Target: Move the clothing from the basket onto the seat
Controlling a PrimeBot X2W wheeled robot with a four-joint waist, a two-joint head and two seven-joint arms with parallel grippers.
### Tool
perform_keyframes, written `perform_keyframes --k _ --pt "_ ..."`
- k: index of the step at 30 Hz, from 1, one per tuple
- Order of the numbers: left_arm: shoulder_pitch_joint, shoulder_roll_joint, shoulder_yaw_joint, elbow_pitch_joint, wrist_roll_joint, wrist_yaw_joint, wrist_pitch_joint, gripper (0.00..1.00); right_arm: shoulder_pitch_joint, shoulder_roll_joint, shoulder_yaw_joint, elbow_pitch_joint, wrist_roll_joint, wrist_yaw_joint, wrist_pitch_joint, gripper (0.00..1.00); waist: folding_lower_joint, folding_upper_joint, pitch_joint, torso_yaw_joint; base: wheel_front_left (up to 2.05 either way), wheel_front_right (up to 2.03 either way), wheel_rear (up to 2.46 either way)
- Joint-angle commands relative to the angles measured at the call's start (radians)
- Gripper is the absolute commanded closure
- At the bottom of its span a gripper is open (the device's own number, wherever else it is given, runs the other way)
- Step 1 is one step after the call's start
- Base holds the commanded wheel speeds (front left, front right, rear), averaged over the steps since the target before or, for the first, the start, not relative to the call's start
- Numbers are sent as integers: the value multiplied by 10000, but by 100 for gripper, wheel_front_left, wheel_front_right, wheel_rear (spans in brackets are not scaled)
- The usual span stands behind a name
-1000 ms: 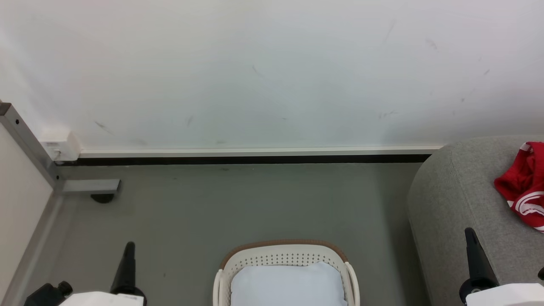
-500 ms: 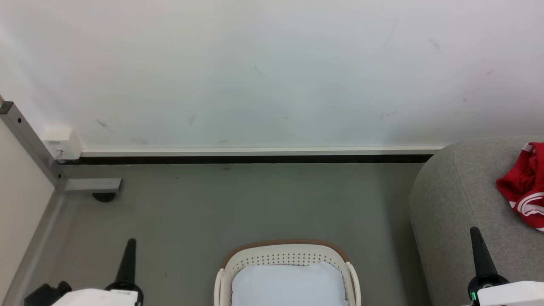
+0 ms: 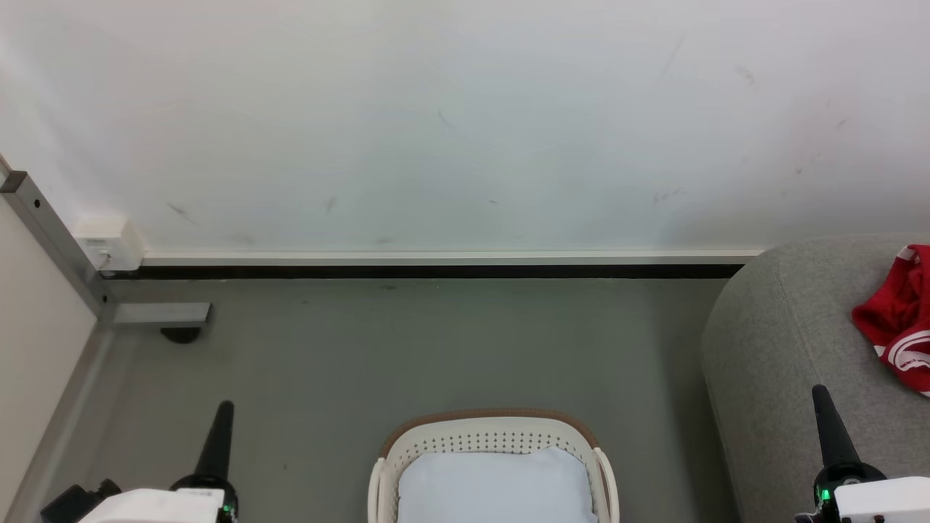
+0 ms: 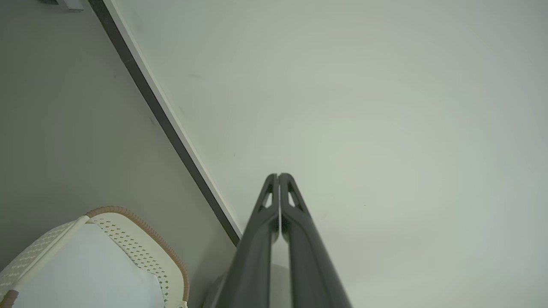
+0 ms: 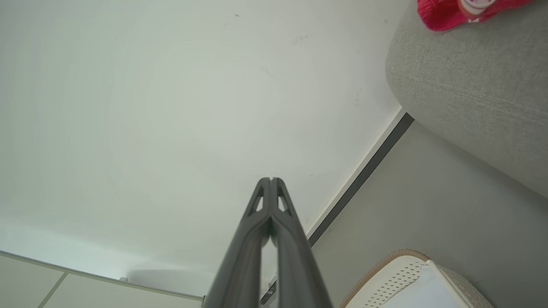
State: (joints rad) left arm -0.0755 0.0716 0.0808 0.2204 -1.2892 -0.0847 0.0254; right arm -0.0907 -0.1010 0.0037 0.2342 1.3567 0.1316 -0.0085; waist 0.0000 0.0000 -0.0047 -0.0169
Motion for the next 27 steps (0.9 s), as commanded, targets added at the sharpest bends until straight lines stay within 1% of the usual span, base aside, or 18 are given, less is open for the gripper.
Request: perform_keyframes --k 1,27 --pt "-172 2 50 -83 -295 -75 33 100 -180 -48 -57 -6 177 -11 66 100 0 0 1 4 0 0 0" --pt "-317 -132 266 -79 -2193 -135 609 100 -278 -34 -355 107 2080 -13 473 100 0 0 22 100 0 0 0"
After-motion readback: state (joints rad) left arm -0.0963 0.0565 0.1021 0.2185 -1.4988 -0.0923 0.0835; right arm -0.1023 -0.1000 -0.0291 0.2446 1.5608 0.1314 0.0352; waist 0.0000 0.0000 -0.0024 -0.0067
